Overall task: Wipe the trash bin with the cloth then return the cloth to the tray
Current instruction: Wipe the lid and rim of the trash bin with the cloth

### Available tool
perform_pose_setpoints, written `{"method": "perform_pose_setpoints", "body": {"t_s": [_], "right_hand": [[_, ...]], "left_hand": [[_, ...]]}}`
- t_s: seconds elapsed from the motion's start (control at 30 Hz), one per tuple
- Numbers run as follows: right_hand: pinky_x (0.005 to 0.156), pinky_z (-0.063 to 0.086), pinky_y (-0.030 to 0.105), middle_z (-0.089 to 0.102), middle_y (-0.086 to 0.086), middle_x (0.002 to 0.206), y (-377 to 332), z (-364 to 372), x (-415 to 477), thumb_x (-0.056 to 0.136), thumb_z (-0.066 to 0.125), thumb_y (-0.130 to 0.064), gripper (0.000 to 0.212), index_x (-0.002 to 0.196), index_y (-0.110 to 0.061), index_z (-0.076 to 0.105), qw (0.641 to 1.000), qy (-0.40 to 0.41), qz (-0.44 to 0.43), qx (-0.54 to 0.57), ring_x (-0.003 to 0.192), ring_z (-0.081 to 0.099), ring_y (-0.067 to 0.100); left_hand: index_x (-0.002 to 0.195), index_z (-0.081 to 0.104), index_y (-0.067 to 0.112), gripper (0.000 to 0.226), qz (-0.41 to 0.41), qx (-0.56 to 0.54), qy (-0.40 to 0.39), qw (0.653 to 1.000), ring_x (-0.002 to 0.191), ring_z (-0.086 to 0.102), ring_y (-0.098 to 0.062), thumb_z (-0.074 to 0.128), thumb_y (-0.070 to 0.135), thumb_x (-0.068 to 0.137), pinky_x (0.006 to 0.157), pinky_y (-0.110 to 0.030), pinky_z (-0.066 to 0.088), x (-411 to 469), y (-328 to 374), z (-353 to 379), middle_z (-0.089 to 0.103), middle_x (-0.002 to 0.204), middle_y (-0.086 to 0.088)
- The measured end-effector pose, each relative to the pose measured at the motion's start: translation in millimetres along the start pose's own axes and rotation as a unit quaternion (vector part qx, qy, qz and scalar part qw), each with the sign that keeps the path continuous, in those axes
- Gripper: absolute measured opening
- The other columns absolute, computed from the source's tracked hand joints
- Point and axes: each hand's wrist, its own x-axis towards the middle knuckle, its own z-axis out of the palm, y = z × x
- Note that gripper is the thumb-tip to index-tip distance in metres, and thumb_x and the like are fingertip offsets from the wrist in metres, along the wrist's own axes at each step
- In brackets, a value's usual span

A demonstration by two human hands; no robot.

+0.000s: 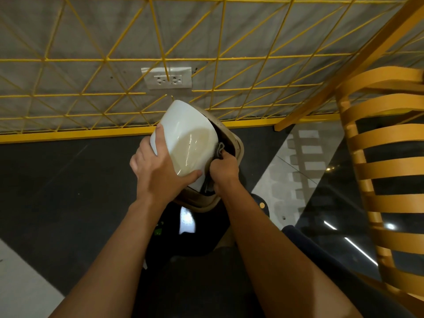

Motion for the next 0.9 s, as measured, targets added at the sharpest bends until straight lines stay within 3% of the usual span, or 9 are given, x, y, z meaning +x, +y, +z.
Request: {"method": "perform_pose_setpoints", "body": {"t_s": [0.1,0.27,0.47,0.6,0.9], "right_hand": [[0.091,0.048,0.045,0.056,0.015,0.124,-6,1,5,0.09,0.032,0.002,0.046,0.129,-0.012,0.05,1.0,-0.009,0.013,0.019,0.105,0.052,0.032],[0.101,0.043,0.043,0.048,0.012,0.135,11,0,-6,0.082,0.036,0.005,0.061,0.14,-0.016,0.036,1.0,-0.012,-0.013,-0.018,0.121,0.046,0.034],[0.097,0.044,0.051,0.054,0.013,0.127,-6,-1,9,0.086,0.033,0.002,0.05,0.131,-0.015,0.048,0.999,-0.004,-0.014,-0.029,0.115,0.048,0.036],[0.094,0.043,0.033,0.045,0.01,0.138,7,-4,-2,0.083,0.035,0.005,0.063,0.141,-0.02,0.034,0.999,-0.005,-0.027,-0.042,0.122,0.045,0.033],[0.098,0.044,0.048,0.049,0.013,0.133,3,-1,3,0.085,0.035,0.004,0.059,0.14,-0.02,0.037,1.0,-0.01,-0.01,-0.009,0.117,0.047,0.035]], "left_hand": [[0.144,0.021,0.008,0.125,-0.001,-0.002,0.0,1.0,0.117,0.042,-0.04,0.08,0.058,0.045,0.096,-0.055,0.031,-1,1,0,0.04,0.129,-0.025],[0.143,0.022,0.007,0.124,-0.005,0.0,0.005,1.0,0.117,0.043,-0.04,0.081,0.057,0.045,0.097,-0.054,0.03,0,1,1,0.041,0.128,-0.027],[0.143,0.022,0.007,0.125,-0.005,0.001,0.003,1.0,0.117,0.042,-0.039,0.08,0.059,0.045,0.096,-0.053,0.03,-2,2,-1,0.04,0.129,-0.026],[0.143,0.023,0.007,0.124,-0.006,-0.002,0.007,1.0,0.118,0.042,-0.039,0.081,0.057,0.045,0.097,-0.053,0.029,-1,3,0,0.04,0.129,-0.027],[0.143,0.021,0.006,0.125,-0.006,-0.005,0.009,1.0,0.119,0.042,-0.039,0.08,0.058,0.047,0.097,-0.054,0.03,-3,3,0,0.04,0.13,-0.027]]}}
